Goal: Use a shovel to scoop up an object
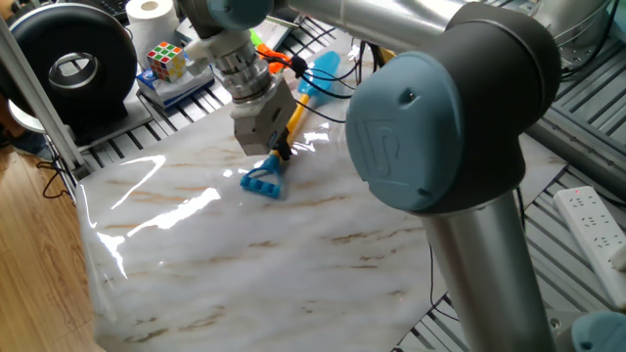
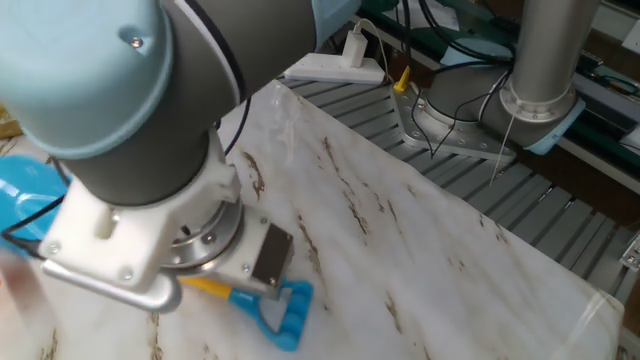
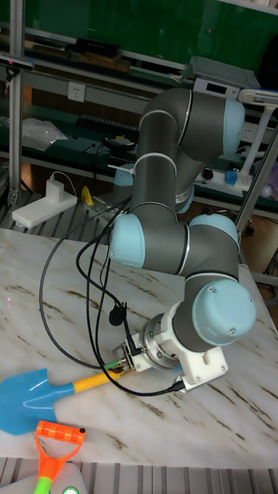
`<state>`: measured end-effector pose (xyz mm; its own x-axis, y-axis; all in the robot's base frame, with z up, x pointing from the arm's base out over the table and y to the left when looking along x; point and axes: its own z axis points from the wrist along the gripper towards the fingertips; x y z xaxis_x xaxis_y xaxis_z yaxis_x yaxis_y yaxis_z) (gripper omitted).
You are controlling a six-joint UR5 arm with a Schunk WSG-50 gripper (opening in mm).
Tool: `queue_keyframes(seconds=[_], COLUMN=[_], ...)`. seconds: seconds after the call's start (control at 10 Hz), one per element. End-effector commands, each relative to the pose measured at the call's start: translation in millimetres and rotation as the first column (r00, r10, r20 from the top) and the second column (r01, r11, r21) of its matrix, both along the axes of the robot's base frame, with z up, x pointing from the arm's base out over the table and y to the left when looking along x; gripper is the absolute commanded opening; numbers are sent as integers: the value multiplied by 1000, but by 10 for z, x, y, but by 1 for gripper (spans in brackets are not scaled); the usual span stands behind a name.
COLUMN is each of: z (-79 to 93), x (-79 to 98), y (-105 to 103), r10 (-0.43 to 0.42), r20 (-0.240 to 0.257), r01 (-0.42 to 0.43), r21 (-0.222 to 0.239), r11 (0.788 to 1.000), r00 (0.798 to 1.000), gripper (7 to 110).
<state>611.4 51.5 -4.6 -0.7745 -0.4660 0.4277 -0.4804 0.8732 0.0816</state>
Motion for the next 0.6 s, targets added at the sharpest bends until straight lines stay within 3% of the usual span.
queue_keyframes(seconds=[0.0,0.2,0.3,0.5], z=[125,253,284,256], x=[208,263,366,495], y=[53,-18,-94,-177], r10=[9,6,-8,-16], r20=[26,43,76,98], r01=[-11,-11,0,5], r21=[83,104,109,110], r11=[997,994,994,994], r00=[1000,999,997,995], gripper=[7,7,7,7])
